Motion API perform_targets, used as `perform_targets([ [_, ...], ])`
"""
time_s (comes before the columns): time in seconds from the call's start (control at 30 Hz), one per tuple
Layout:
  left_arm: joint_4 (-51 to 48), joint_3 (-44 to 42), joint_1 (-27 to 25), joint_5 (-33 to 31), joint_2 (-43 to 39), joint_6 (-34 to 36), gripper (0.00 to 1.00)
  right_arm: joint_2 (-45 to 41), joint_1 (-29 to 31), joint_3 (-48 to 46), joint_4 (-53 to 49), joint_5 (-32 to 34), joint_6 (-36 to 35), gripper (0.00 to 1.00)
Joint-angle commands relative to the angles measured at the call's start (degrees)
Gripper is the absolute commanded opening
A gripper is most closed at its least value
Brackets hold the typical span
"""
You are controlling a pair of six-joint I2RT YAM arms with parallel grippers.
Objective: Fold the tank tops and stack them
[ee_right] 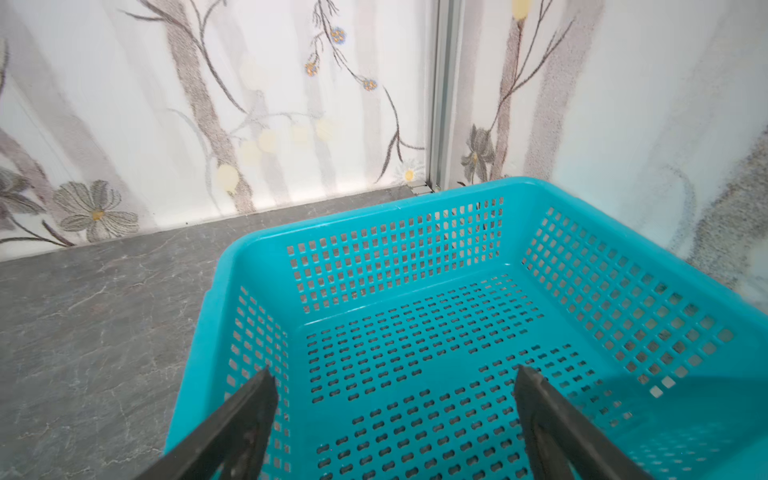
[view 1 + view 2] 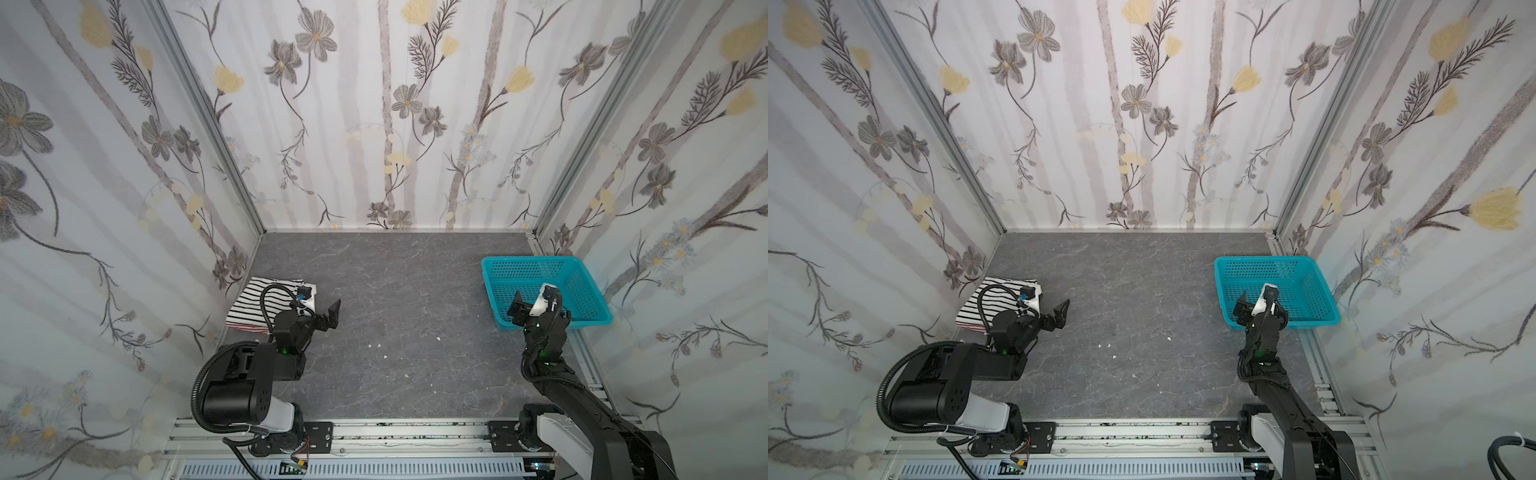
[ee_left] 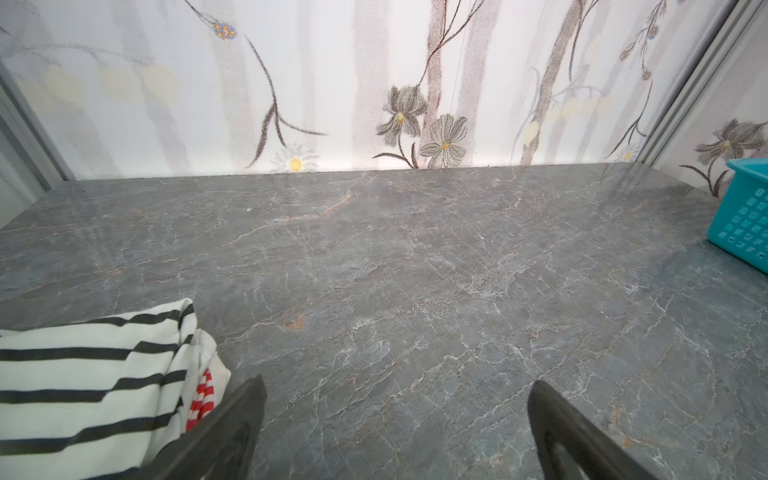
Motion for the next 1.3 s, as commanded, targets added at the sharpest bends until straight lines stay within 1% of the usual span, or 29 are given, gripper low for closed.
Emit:
perform_targets([
  [0.0, 7.32, -0.32, -0.09, -1.97, 0.13, 0.18, 1.0, 2.05, -0.14, -0.27, 9.84, -3.96, -1.9, 0.9],
  [0.13, 7.15, 0.2, 0.01, -1.86, 0.63, -0.04, 1.0, 5.17, -0.11, -0.88, 14.74, -6.6, -2.02, 0.89],
  [0.27, 6.63, 0.9, 0.55, -0.66, 1.02, -0.39, 1.0, 8.51, -0.14, -1.81, 21.15, -7.8, -2.21, 0.89],
  [0.3, 6.55, 0.91, 0.54, -1.12, 1.05, -0.34, 1.0, 8.77, -0.14, -1.9, 22.22, -8.11, -2.17, 0.89],
  [0.37, 6.63, 1.14, 0.36, -5.62, 1.71, -1.82, 1.0, 10.64, -0.14, -2.85, 27.18, -8.56, -2.0, 0.89],
  [0.4, 7.04, 1.51, 0.35, -7.98, 3.24, -2.67, 1.0, 12.19, -0.14, -3.0, 29.27, -8.98, -1.77, 0.89],
  [0.43, 12.66, 1.11, 0.53, -8.19, 6.74, -3.37, 1.0, 14.06, -0.13, -3.09, 31.25, -9.9, -1.99, 0.89],
  [0.47, 11.93, 0.8, 1.2, -6.1, 6.57, -3.3, 1.0, 15.63, -0.14, -3.16, 32.73, -10.5, -2.19, 0.89],
  [0.5, 10.47, 0.92, 0.47, -6.47, 5.73, -2.43, 1.0, 17.57, -0.14, -3.41, 34.35, -10.56, -2.11, 0.89],
  [0.53, 11.36, 0.84, 0.74, -6.06, 6.21, -2.63, 1.0, 20.13, -0.14, -3.94, 37.17, -10.93, -2.18, 0.89],
  [0.57, 11.38, 0.9, 0.8, -6.02, 6.21, -2.72, 1.0, 22.53, -0.14, -4.3, 42.68, -11.81, -2.55, 0.89],
  [0.6, 11.35, 0.96, 0.77, -5.97, 6.19, -2.75, 1.0, 21.77, -0.19, -3.36, 40.12, -12.27, -2.84, 0.9],
  [0.63, 11.33, 0.98, 0.81, -5.96, 6.28, -2.74, 1.0, 20.1, -0.15, -1.48, 33.38, -12.01, -2.91, 0.9],
  [0.67, 11.31, 0.99, 0.77, -5.95, 6.23, -2.76, 1.0, 20.21, -0.14, -0.62, 31.25, -11.85, -2.78, 0.9],
  [0.7, 11.38, 0.97, 0.78, -5.95, 6.28, -2.75, 1.0, 21.49, -0.14, -0.36, 32.85, -12.06, -2.81, 0.9],
  [0.73, 11.37, 0.99, 0.82, -5.96, 6.27, -2.69, 1.0, 22.11, -0.18, -0.42, 34.31, -12.04, -2.56, 0.97],
  [0.77, 11.3, 1.0, 0.83, -5.93, 6.27, -2.79, 1.0, 21.66, -0.31, -0.17, 33.08, -12.0, -2.56, 1.0],
  [1.17, 11.2, 1.16, 0.88, -7.06, 6.28, -3.19, 1.0, 21.67, -0.1, -0.37, 33.42, -12.13, -2.99, 1.0],
  [1.2, 11.18, 1.06, 0.89, -7.94, 6.29, -3.42, 1.0, 21.74, -0.14, -0.3, 33.49, -12.13, -3.07, 1.0],
  [1.27, 11.22, 1.08, 0.88, -12.75, 6.19, -5.19, 1.0, 21.84, -0.23, -0.03, 33.07, -12.25, -2.91, 1.0],
])
